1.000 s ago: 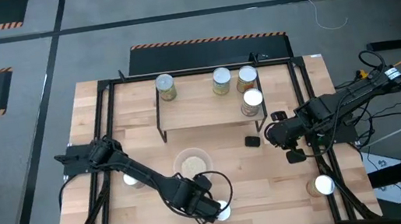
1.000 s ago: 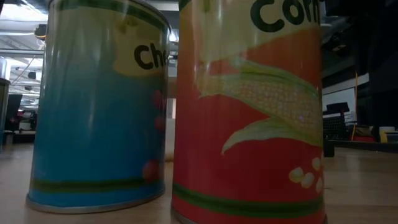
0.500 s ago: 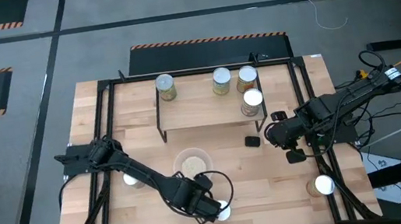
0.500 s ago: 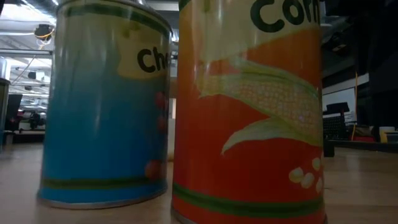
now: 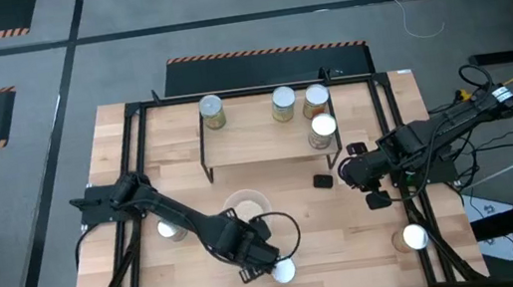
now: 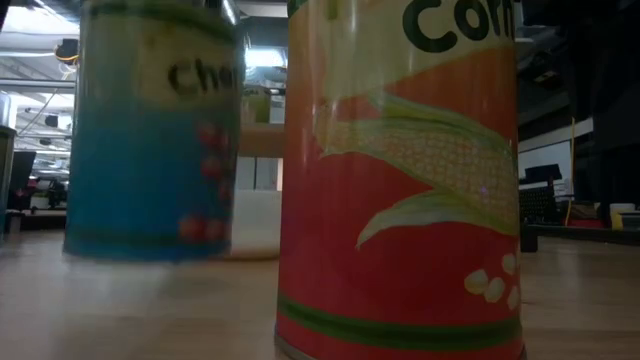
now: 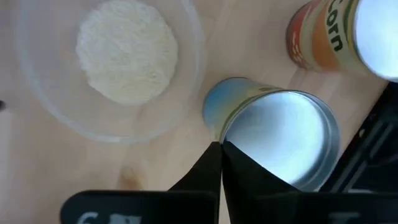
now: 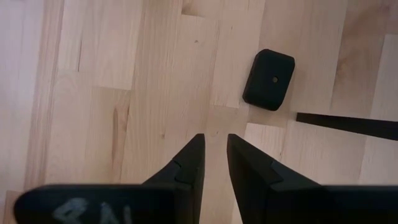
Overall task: Pick and place cans onto a shelf
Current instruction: Put the canned bottom cherries on the shelf
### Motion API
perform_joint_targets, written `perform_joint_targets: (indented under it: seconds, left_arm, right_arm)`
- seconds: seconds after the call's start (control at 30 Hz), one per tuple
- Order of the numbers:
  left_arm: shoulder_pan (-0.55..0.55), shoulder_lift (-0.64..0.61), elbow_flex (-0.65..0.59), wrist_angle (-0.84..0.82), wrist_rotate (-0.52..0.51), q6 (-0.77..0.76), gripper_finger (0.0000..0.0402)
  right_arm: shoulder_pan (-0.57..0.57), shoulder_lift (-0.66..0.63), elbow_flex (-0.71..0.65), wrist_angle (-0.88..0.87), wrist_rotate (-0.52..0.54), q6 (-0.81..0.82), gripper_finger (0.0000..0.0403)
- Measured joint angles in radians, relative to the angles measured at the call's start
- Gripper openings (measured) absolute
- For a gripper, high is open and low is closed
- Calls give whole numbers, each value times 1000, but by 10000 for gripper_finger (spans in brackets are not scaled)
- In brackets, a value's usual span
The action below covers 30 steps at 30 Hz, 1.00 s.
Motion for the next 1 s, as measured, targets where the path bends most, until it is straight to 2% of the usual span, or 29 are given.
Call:
perform_joint_targets:
  seconds: [0.23, 0.53, 0.8, 1.0]
  left_arm:
    - [59, -106, 0, -39, -1, 163, 0]
    - [191, -278, 0, -58, -2, 342, 0]
    - [360, -404, 0, -63, -23, 477, 0]
    - [522, -438, 0, -70, -29, 575, 0]
  right_arm:
    - [0, 0, 0, 24, 0, 1, 74]
    - [0, 0, 0, 62, 0, 2, 74]
    - [0, 0, 0, 137, 0, 2, 74]
    - [0, 0, 0, 167, 0, 2, 74]
